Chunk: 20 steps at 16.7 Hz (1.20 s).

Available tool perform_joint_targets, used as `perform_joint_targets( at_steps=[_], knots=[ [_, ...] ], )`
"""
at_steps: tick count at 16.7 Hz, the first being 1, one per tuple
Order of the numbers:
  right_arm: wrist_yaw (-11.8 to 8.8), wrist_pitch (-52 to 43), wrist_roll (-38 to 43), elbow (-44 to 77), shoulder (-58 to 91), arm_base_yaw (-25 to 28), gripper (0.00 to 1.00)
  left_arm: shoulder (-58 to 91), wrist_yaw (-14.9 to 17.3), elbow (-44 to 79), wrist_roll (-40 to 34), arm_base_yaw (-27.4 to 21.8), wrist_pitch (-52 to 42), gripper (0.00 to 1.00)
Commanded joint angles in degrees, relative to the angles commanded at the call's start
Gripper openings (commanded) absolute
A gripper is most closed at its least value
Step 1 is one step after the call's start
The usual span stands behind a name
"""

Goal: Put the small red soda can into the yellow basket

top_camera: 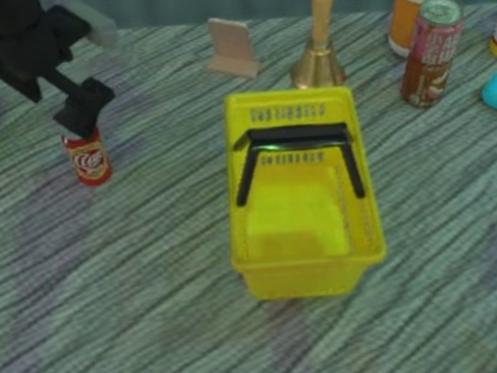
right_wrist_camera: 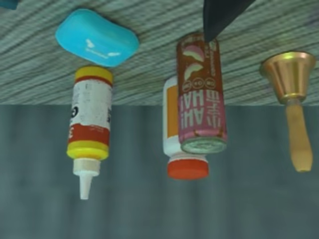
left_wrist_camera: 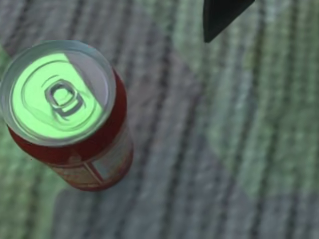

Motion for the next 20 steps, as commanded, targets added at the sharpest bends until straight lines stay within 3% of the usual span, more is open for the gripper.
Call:
perform_joint_targets(
  at_steps=[4,11,20],
  knots=[
    [0.00,0.00,0.00,0.00,0.00,0.00,1.00,7.77,-0.54,7.36,1.95,0.18,-3.60,1.00],
    [0.00,0.00,0.00,0.00,0.00,0.00,1.00,8.25,-0.57,7.50,2.05,0.23,-3.53,1.00],
    [0.00,0.00,0.00,0.00,0.00,0.00,1.00,9.09,-0.58,-2.04,2.15,0.26,6.86,1.00]
  ],
)
